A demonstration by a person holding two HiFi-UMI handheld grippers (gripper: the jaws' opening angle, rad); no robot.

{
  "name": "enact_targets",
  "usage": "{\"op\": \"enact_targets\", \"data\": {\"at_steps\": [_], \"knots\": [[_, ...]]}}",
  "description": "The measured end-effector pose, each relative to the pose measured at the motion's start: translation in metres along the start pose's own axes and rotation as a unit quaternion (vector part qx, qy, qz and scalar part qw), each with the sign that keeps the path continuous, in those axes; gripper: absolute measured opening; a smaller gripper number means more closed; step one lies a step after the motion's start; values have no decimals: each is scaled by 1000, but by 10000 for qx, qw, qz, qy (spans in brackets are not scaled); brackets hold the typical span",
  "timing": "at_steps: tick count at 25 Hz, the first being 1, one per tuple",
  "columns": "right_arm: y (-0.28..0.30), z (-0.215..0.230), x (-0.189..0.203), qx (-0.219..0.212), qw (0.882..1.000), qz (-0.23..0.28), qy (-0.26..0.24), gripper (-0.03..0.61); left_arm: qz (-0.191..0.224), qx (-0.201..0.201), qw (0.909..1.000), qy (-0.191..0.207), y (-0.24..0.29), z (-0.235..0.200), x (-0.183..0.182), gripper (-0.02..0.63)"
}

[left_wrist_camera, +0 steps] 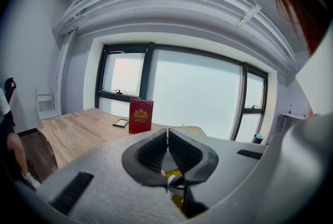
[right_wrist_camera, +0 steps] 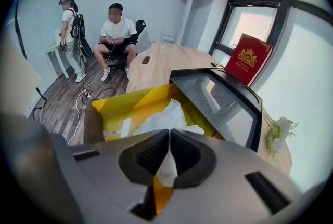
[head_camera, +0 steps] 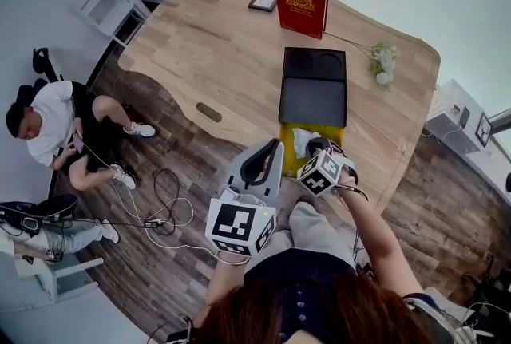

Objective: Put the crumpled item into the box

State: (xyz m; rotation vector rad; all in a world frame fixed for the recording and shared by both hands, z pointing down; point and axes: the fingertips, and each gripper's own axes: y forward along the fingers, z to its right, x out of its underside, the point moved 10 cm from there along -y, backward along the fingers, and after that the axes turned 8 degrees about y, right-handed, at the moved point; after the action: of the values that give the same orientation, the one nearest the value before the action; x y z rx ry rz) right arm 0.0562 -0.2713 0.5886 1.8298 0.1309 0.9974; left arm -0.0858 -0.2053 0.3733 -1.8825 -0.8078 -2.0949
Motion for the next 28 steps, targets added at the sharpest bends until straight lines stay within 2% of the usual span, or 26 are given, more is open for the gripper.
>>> {"op": "enact_targets", "data": {"at_steps": [15,28], "knots": [[7,2,-1,-14,9998,-96,170,31,-95,2,10000,24,-5,-1,2,32],[-9,2,-13,149,9994,128,277,32,7,-36,10000,40,-18,-5,0,32]]}}
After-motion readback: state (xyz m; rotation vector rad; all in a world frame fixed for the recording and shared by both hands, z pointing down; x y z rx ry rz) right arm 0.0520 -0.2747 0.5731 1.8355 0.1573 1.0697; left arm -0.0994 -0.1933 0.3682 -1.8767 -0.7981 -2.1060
